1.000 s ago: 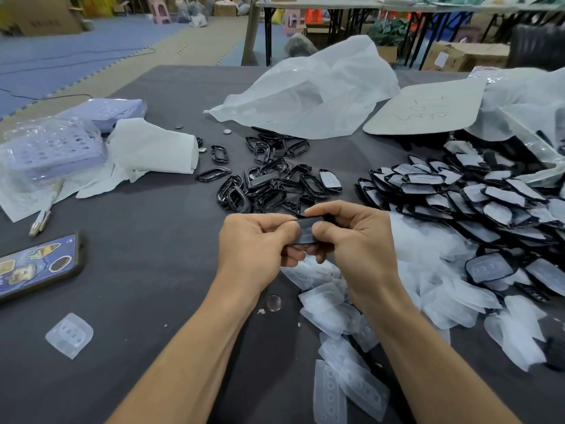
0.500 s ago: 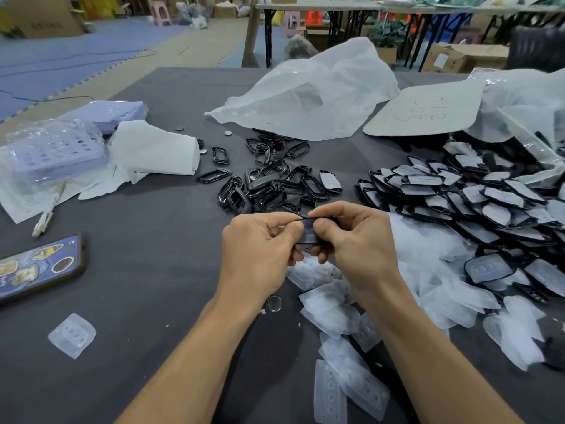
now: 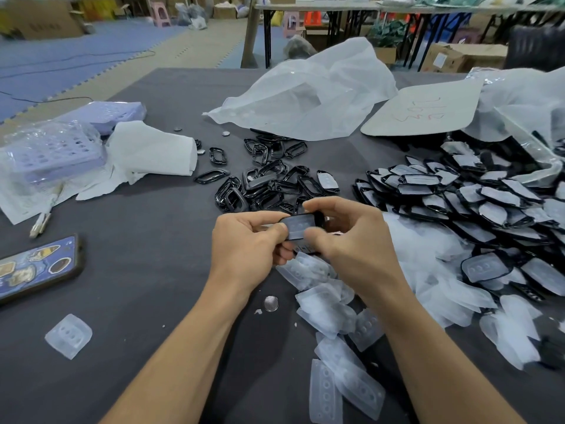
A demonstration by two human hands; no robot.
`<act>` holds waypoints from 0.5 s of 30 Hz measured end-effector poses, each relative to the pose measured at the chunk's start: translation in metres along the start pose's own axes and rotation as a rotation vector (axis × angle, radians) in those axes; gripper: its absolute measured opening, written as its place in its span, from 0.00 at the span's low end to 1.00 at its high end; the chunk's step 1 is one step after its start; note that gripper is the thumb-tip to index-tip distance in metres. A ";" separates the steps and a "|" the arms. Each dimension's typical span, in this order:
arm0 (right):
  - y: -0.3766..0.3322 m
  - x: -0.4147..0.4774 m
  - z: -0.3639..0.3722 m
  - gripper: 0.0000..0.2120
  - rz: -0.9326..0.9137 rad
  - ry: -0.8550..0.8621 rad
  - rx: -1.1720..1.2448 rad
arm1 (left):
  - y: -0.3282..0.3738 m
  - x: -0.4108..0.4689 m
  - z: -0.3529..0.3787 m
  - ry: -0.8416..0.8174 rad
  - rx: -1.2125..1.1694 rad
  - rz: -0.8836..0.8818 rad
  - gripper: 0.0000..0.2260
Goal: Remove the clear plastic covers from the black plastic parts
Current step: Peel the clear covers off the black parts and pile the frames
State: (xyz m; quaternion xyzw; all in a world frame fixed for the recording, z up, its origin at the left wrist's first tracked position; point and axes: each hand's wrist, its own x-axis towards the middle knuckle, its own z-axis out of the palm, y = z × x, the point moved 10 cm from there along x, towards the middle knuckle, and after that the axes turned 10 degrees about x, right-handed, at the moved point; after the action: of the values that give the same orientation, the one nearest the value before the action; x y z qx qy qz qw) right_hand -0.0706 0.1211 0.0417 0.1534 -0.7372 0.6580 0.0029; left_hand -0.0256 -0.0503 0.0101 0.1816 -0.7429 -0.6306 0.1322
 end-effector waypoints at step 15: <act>-0.013 -0.003 -0.002 0.18 -0.134 -0.010 -0.280 | 0.009 -0.007 0.008 -0.023 0.282 0.113 0.09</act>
State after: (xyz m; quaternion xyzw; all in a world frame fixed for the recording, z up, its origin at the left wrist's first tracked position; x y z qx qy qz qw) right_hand -0.0649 0.1226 0.0535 0.2037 -0.8098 0.5464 0.0642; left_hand -0.0232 -0.0393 0.0174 0.1488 -0.8348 -0.5134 0.1321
